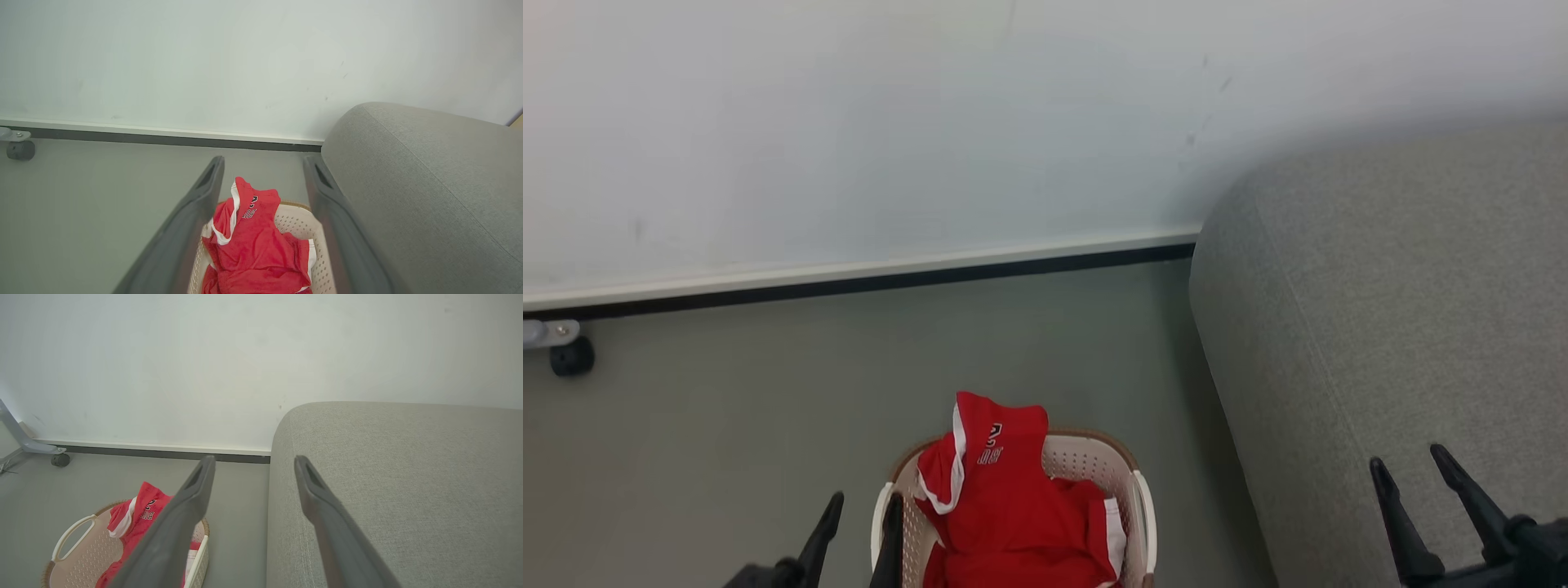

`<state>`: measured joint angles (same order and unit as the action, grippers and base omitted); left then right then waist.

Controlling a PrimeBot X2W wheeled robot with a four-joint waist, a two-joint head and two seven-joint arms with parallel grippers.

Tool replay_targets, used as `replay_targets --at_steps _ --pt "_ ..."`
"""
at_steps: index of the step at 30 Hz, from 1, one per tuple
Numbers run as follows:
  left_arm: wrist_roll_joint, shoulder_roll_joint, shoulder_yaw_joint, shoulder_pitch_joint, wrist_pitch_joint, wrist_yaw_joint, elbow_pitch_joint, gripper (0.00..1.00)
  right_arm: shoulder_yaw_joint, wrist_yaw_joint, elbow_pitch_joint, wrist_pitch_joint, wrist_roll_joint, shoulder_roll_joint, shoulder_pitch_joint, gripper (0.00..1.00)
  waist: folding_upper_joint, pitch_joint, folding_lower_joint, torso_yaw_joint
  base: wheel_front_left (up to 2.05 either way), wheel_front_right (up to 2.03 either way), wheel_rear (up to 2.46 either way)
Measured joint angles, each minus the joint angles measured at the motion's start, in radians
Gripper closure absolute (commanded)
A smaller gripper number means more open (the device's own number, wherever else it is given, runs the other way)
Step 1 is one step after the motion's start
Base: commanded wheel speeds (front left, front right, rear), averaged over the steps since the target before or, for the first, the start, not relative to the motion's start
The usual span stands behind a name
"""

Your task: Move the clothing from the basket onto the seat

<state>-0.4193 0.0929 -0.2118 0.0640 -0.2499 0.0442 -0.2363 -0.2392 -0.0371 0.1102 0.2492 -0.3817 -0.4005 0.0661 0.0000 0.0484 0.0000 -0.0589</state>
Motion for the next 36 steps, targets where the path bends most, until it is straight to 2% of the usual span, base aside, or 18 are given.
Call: replay_targets --at_steps 10,24,36 --pt "0.017 -0.008 -0.041 -0.143 0.002 0.010 -0.020 0.00 0.009 -0.007 -0.089 0.000 0.019 0.017 -0.080 0.00 0.0000 0.112 0.0001 -0.011 0.00 0.00 0.00" --pt "0.087 -0.004 -0.084 -0.415 0.124 0.016 -0.157 0.00 -0.012 -0.025 -0.175 0.001 0.048 0.072 -0.213 0.00 0.0001 0.312 0.0003 -0.046 0.00 0.00 0.00" --pt "0.113 0.018 -0.039 -0.629 0.241 -0.037 -0.298 0.00 0.015 -0.033 -0.207 0.007 0.048 0.118 -0.323 0.00 0.0002 0.500 0.0002 -0.112 0.00 0.00 0.00"
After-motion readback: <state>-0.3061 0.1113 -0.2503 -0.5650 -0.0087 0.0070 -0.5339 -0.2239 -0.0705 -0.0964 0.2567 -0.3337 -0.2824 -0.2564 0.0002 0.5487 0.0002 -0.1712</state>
